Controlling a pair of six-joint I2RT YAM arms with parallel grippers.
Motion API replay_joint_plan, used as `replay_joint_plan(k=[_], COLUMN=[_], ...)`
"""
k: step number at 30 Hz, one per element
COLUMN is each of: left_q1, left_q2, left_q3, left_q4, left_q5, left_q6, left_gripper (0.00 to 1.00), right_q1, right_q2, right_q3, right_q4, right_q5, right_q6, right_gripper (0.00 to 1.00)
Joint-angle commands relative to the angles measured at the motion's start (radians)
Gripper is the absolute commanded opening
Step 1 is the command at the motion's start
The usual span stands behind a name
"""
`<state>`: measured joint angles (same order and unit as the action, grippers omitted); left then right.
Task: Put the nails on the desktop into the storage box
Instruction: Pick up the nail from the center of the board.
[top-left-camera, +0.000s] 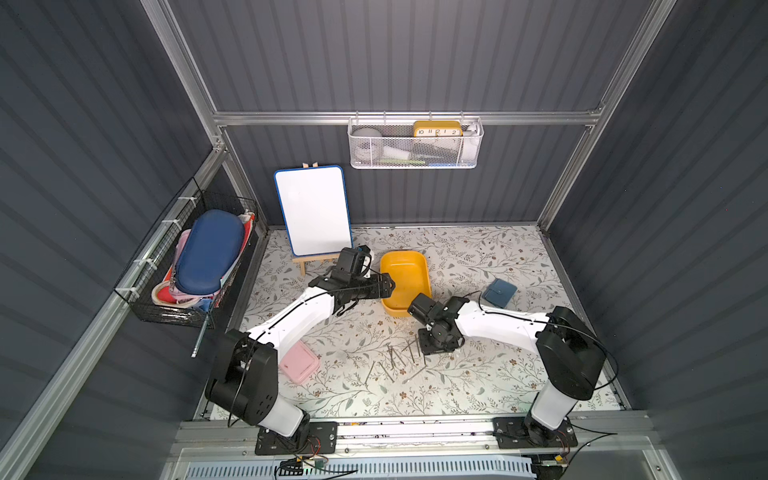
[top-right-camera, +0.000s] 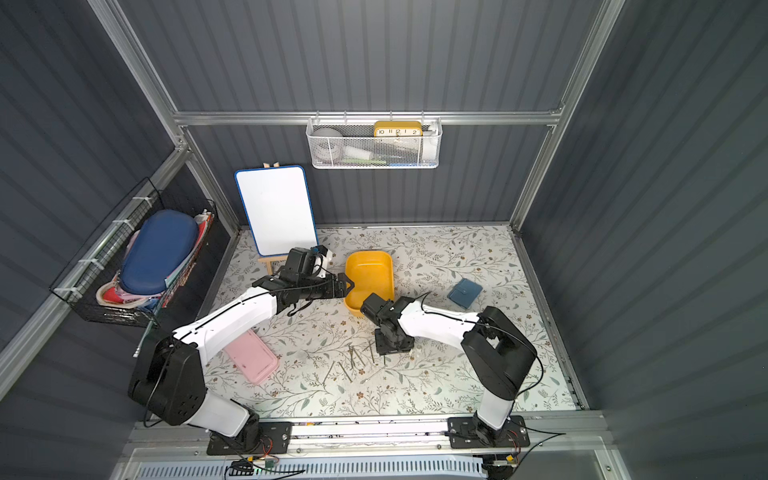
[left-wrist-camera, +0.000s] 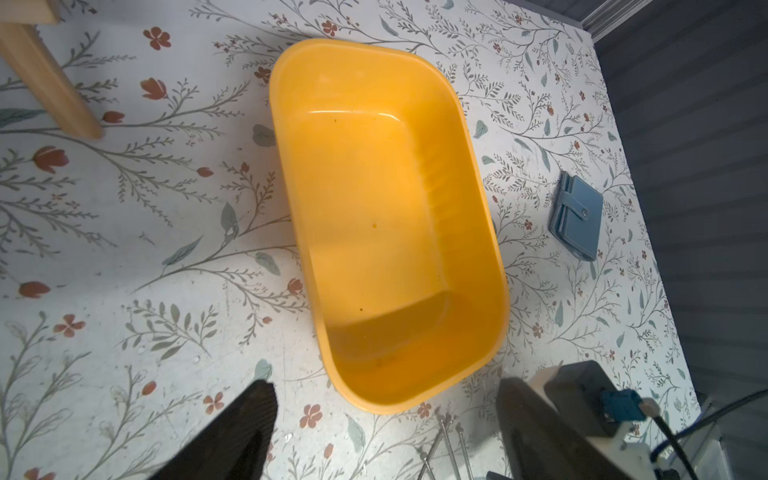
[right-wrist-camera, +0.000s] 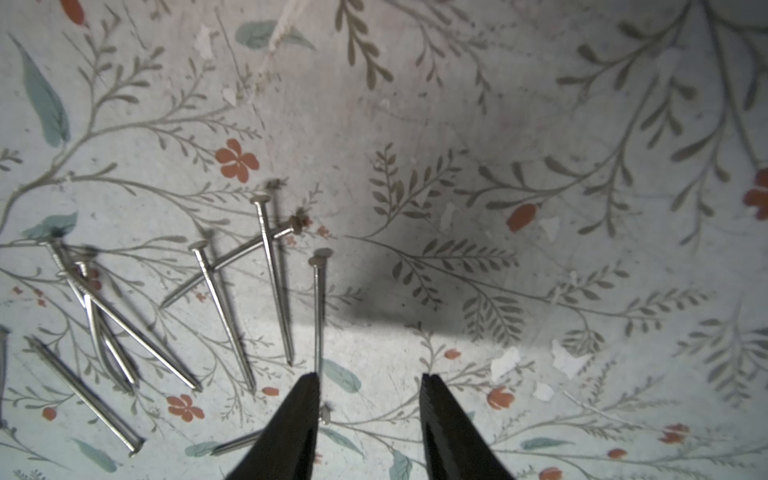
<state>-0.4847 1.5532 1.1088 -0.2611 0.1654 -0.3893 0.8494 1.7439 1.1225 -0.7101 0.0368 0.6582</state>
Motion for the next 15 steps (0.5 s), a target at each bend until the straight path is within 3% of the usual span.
replay_joint_plan(k=[1, 15], left_q1=[-0.005, -0.005], left_q2=[0.035, 0.121], left_q3=[0.028, 0.004], left_q4=[0.028, 0.076], left_q5=[0.026, 0.033], left_q6=[0.043, 0.049], left_gripper=[0.88, 0.82], right_q1=[-0.003, -0.005], right_q2=[0.029, 0.139], right_q3=[0.041, 0.058], right_q4=[-0.008, -0.012], right_q5=[0.006, 0.036], right_q6=[-0.016, -0.006], right_gripper=[0.44, 0.35])
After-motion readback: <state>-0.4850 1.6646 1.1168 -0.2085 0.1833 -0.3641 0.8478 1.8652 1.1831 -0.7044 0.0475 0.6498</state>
